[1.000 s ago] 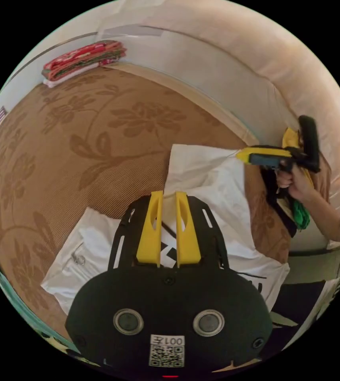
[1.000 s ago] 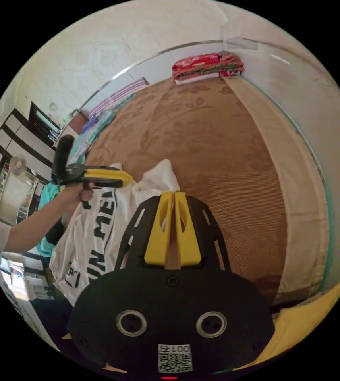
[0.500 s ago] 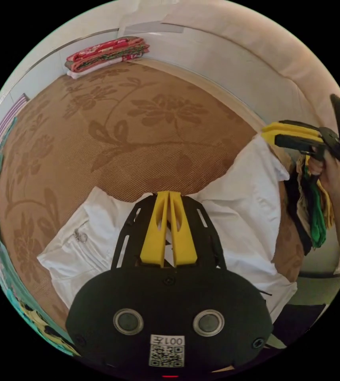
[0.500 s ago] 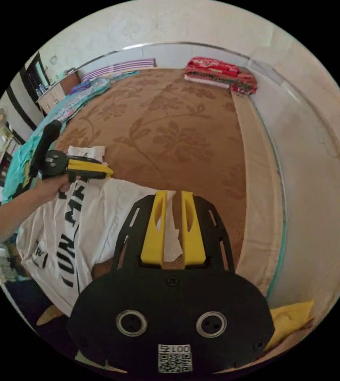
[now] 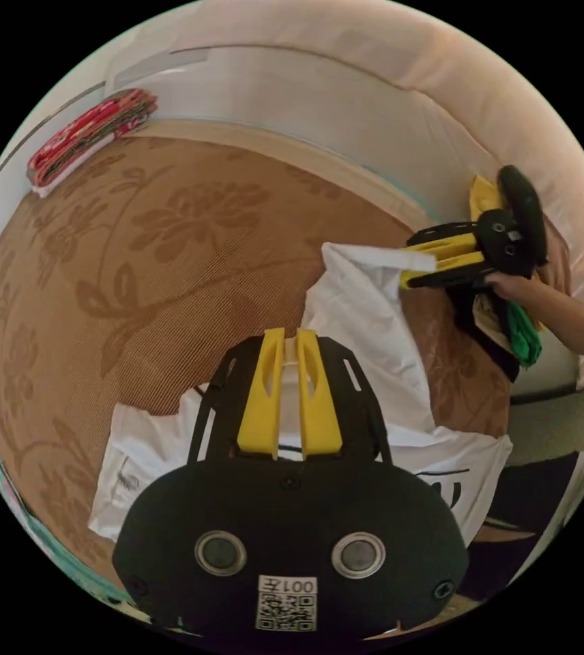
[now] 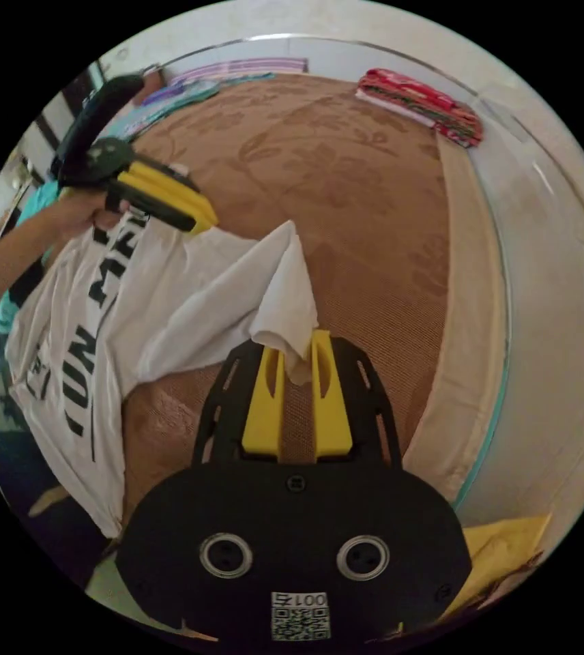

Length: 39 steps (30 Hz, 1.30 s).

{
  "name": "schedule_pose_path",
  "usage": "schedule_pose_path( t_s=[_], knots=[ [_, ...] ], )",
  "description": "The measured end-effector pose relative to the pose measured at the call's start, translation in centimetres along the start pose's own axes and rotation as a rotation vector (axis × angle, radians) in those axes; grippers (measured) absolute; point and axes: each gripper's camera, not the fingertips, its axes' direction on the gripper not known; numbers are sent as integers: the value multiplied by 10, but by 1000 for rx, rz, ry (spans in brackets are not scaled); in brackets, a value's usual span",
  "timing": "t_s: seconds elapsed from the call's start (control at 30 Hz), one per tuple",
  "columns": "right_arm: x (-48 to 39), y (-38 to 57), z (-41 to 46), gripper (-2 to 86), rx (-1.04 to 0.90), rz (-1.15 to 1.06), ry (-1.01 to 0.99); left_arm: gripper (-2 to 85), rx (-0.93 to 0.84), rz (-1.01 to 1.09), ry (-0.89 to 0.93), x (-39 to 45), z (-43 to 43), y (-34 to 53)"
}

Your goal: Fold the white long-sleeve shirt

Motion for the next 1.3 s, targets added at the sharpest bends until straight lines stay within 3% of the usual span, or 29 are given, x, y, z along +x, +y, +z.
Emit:
schedule_pose_path(
  t_s=[0.13,0.33,0.57,0.87,0.97,1.1,1.2,1.3],
  knots=[
    [13,7,-40,62,37,122,-194,-9,49,-103,-132,0,-23,17],
    [38,-4,-62,56,-225,143,-391,-9,-62,-84,-187,7,9,26],
    [28,5,-14,55,-489,160,-234,-9,-13,-31,-313,16,29,18],
    [-1,22,-15,54,-369,282,35,-9,110,-42,-216,5,9,28],
    [-17,22,-11,56,-357,281,115,-9,78,37,-77,7,18,27],
    [-37,24,0,61,-423,249,127,-9,54,27,-142,0,28,21],
    [-56,27,-17,68,-359,250,75,-10,109,1,-146,-8,9,20],
    [-79,28,-42,72,-218,263,-123,-10,152,-59,-73,-24,-6,26]
  ],
)
